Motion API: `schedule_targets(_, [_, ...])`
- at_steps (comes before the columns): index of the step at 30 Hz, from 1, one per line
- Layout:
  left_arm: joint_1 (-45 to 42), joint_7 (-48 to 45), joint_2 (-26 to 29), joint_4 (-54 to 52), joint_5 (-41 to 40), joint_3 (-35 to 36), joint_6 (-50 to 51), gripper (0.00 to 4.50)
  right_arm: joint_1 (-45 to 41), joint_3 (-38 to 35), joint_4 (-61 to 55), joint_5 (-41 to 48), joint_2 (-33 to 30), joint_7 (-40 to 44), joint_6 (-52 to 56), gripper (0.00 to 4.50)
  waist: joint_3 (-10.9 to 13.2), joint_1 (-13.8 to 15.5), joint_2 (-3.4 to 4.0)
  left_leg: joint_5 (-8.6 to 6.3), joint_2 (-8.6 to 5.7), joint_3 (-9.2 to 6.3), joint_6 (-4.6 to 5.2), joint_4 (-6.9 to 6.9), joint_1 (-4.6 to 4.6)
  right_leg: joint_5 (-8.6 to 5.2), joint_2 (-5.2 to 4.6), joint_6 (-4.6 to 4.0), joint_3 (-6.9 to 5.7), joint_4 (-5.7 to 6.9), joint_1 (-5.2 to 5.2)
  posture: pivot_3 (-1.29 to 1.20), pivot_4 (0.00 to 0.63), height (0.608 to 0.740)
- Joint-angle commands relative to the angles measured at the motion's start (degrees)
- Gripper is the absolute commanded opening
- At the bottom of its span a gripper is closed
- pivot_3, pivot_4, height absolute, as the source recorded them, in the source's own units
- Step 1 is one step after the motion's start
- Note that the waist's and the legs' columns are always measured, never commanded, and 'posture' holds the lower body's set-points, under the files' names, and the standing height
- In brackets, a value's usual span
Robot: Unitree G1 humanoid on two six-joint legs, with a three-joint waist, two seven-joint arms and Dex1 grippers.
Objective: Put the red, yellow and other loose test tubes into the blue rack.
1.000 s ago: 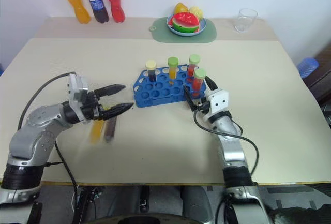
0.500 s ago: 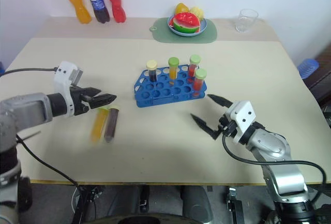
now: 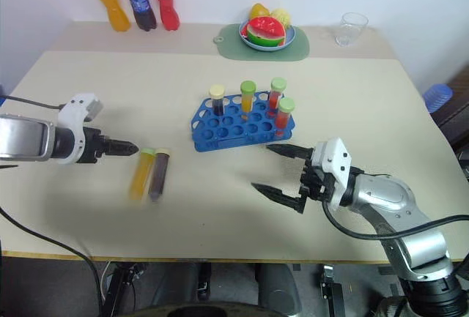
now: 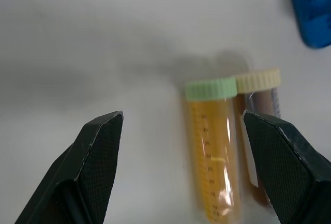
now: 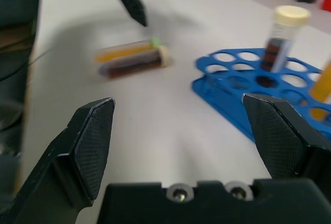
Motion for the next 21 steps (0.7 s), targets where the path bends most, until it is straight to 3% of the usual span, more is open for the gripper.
schedule_targets(1, [-0.89,6.81,3.07,1.87,-9.34,-3.53,-1.50,3.84,0.78,-0.23,-1.54,-1.03,-1.16,2.84,-3.56,4.35,0.00,0.00,-0.01,0.00,0.00,0.00,0.00,0.00,0.00,0.00,0.00,0.00,0.00,0.00,0.00,0.00,0.150,0.740])
schedule_targets(4, [0.31,13.59,5.89,1.59,-19.43,-9.13,-7.04,3.84,0.94,0.24,-0.71,-2.70,-1.01,3.28,-5.19,4.35,0.01,-0.07,-0.02,0.00,0.01,0.00,0.00,0.00,0.00,-0.01,0.00,-0.01,0.00,0.00,0.00,0.00,0.150,0.740])
schedule_targets(6, [0.81,16.22,6.23,0.73,-21.72,-11.26,-9.59,3.84,1.02,0.56,-0.53,-3.28,-0.63,3.27,-5.62,4.35,0.01,-0.02,-0.01,0.00,0.02,-0.02,-0.01,0.00,0.02,-0.01,-0.02,-0.03,0.01,0.01,0.00,0.00,0.150,0.740])
schedule_targets(19, [0.59,32.18,-3.96,3.25,-21.75,-14.42,-16.34,3.84,1.18,1.31,-0.51,-4.85,0.61,1.57,-6.74,4.35,-0.03,1.23,0.03,0.02,-0.06,0.04,-0.04,0.02,0.03,-0.02,-0.03,-0.06,0.01,-0.03,0.04,0.00,0.150,0.740])
schedule_targets(21, [0.76,35.08,-5.14,3.62,-21.75,-14.45,-17.10,3.29,1.33,1.41,-0.62,-5.05,0.75,1.29,-6.82,4.41,-0.06,1.34,0.06,0.02,-0.07,0.03,-0.04,0.03,0.09,-0.02,-0.03,-0.06,0.01,-0.04,0.13,0.00,0.150,0.740])
